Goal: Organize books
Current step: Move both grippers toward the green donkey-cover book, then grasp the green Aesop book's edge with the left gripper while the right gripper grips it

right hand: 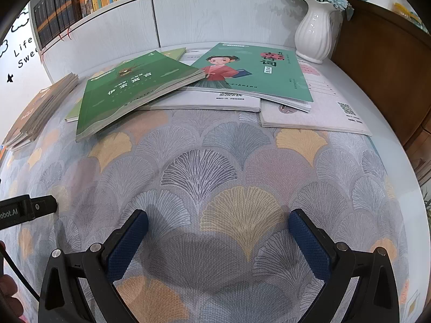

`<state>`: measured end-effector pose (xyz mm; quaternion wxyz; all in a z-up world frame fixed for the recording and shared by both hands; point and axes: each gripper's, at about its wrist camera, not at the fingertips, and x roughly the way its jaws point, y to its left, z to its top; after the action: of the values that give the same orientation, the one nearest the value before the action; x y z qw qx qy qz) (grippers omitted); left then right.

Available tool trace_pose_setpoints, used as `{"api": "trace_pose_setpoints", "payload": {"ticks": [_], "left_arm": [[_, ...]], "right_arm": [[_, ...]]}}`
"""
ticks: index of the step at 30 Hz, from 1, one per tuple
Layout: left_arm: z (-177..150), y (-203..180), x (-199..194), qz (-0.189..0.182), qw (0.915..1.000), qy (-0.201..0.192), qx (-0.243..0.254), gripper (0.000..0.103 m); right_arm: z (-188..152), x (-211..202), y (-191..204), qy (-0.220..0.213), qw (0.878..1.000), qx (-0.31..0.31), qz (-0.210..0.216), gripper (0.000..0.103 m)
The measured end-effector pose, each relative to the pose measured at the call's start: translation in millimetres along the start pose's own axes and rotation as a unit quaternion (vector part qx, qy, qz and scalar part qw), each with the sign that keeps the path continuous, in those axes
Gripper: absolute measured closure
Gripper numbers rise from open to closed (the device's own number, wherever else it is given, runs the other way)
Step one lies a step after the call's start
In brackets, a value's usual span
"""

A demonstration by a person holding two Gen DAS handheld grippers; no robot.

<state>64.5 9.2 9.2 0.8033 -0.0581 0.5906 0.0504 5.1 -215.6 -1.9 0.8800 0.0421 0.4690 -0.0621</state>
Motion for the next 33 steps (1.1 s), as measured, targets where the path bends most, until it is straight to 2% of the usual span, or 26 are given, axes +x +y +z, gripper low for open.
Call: {"api": "trace_pose_setpoints", "payload": {"ticks": [10, 18, 24, 27, 29, 31, 33], "left_arm": [[15, -2, 6, 0.004, 1.0000, 0.008, -0.003, 0.000], [5, -3, 3, 0.001, 1.0000, -0.005, 0.003, 0.000], [-3, -4, 0, -0.012, 0.9985, -0.007, 0.052, 0.000], [-3, -4, 0, -0.018, 0.9975, -0.001, 0.069, 0.000], [-2, -4, -1, -0.025, 0.9950, 0.018, 0.095, 0.000], [1, 1, -7, -0.024, 0.9953, 0.018, 0.092, 0.004], [8, 1, -22, -0.037, 0.9943, -0.012, 0.100, 0.004]], "right_arm": [[1, 0, 0, 0.000, 1.000, -0.002, 0.001, 0.000], [2, 0, 1, 0.003, 1.000, -0.006, 0.001, 0.000], [11, 2, -3, 0.078, 0.994, -0.067, 0.045, 0.000], [11, 3, 0, 0.099, 0.991, -0.083, 0.043, 0.000], [12, 2, 3, 0.117, 0.988, -0.093, 0.038, 0.000], [18, -10, 4, 0.103, 0.989, -0.089, 0.050, 0.006], [30, -26, 8, 0.072, 0.991, -0.101, 0.054, 0.006]]}}
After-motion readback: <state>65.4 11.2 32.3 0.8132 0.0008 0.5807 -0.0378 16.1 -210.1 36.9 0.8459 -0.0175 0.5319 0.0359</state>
